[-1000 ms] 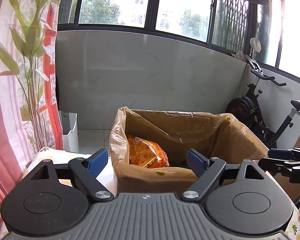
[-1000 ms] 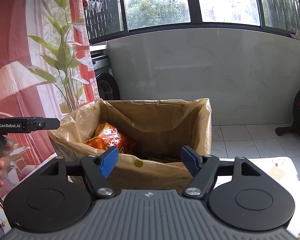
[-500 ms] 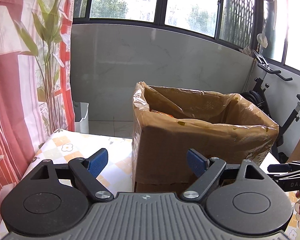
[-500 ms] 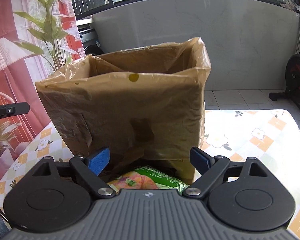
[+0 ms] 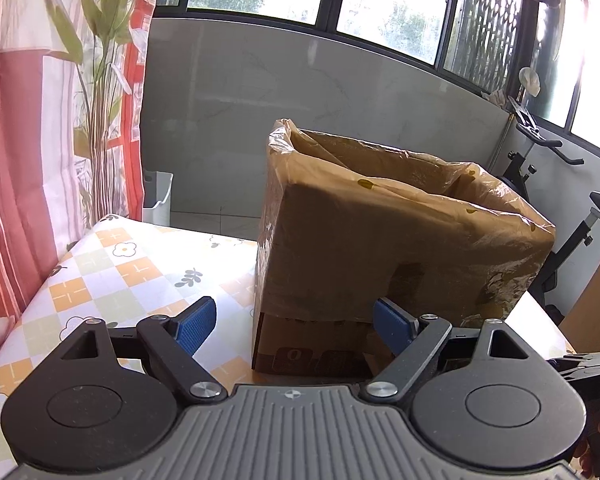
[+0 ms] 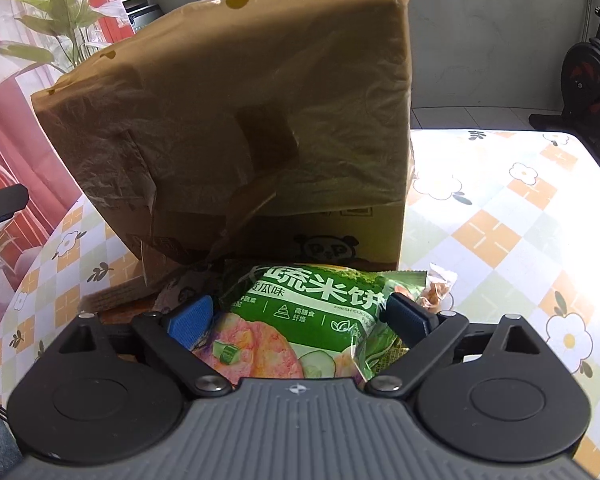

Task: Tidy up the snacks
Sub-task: 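Grasp the green rice-cracker bag with the right tool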

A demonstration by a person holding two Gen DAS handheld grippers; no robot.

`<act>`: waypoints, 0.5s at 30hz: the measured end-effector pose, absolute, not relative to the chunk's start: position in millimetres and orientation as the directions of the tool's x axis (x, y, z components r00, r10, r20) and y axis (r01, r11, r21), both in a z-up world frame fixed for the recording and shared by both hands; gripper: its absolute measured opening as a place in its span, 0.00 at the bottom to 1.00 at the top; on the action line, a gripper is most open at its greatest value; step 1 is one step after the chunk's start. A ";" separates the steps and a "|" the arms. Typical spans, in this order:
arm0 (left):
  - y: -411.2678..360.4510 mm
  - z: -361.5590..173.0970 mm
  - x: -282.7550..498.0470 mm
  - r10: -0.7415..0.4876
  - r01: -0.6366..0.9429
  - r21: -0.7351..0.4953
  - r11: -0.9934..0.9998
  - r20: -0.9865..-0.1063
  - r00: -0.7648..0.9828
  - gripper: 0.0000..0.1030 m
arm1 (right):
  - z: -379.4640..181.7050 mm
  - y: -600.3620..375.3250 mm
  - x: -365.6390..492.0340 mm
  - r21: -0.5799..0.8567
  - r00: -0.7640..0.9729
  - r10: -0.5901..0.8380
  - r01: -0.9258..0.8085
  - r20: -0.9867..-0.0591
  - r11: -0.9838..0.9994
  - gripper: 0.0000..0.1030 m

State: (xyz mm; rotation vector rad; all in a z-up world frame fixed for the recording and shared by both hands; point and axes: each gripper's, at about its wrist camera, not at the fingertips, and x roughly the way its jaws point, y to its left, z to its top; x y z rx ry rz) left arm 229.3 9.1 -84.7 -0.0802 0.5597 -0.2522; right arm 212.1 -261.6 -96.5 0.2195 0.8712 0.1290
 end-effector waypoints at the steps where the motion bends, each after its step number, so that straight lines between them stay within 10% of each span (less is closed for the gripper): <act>1: 8.9 -84.9 228.7 -0.261 0.217 -0.145 0.965 -0.512 0.818 0.85 | -97.4 -262.4 208.0 0.246 0.639 0.198 -0.014 -0.744 0.969 0.94; 15: 0.1 -108.1 217.3 -0.319 0.256 -0.191 0.948 -0.516 0.795 0.85 | -112.3 -273.3 175.3 0.292 0.652 0.204 0.028 -0.730 0.956 0.85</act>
